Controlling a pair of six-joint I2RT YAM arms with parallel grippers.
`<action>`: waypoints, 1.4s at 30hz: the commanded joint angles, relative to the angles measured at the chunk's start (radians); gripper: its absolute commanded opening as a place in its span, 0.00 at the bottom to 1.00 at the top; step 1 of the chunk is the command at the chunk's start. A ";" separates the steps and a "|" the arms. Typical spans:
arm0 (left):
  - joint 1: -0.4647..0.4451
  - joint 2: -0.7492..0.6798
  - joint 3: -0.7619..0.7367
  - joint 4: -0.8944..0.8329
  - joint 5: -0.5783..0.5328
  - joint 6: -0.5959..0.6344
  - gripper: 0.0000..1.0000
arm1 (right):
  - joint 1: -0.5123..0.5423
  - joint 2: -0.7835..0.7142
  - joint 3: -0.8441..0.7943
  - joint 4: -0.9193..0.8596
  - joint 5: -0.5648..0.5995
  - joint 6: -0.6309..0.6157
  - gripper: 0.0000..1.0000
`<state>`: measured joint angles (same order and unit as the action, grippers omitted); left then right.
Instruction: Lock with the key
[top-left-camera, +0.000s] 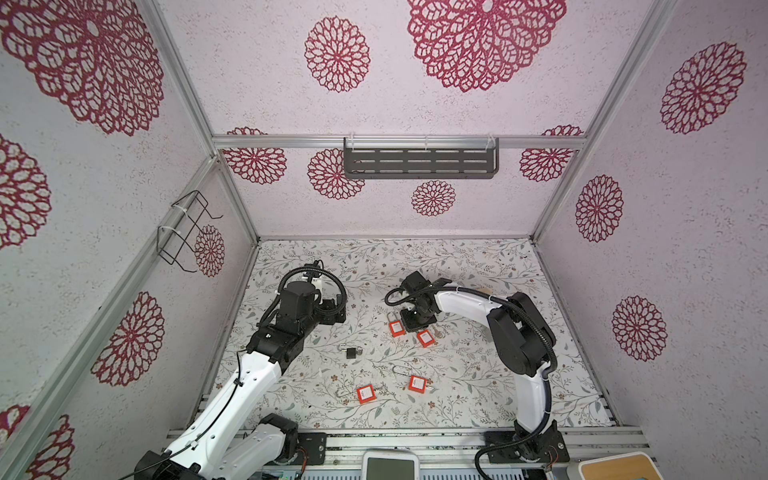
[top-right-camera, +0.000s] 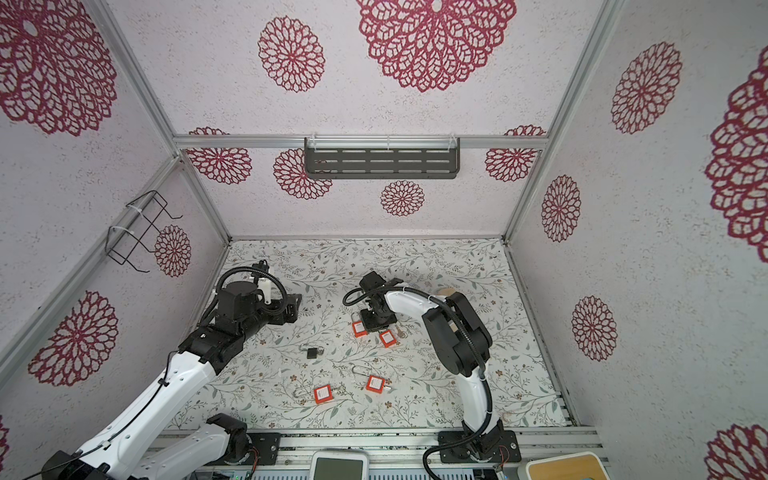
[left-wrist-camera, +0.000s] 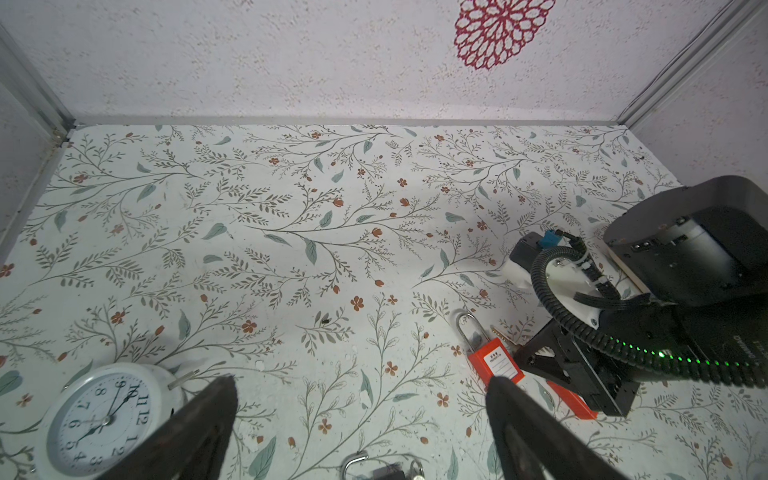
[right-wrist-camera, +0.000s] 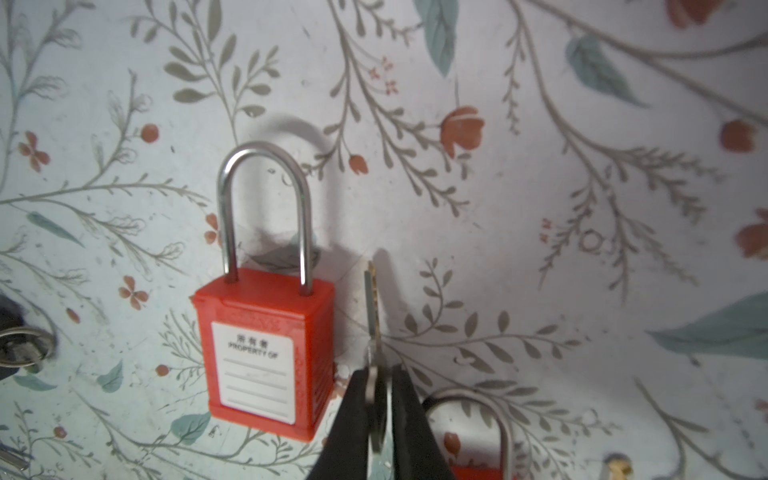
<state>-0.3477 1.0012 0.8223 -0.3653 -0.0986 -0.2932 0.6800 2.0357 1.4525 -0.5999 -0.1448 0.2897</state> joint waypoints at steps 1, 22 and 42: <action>0.009 0.004 0.027 -0.003 0.001 -0.010 0.97 | 0.006 -0.027 0.041 -0.011 -0.009 -0.002 0.17; 0.018 0.036 0.063 -0.052 0.024 -0.036 0.97 | 0.053 -0.358 -0.082 0.029 0.149 -0.307 0.32; 0.045 0.108 0.059 0.012 0.153 -0.032 0.97 | 0.183 -0.596 -0.454 -0.028 -0.157 -0.661 0.42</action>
<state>-0.3084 1.1023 0.8577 -0.3786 0.0368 -0.3336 0.8383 1.4044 0.9764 -0.5747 -0.2249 -0.3290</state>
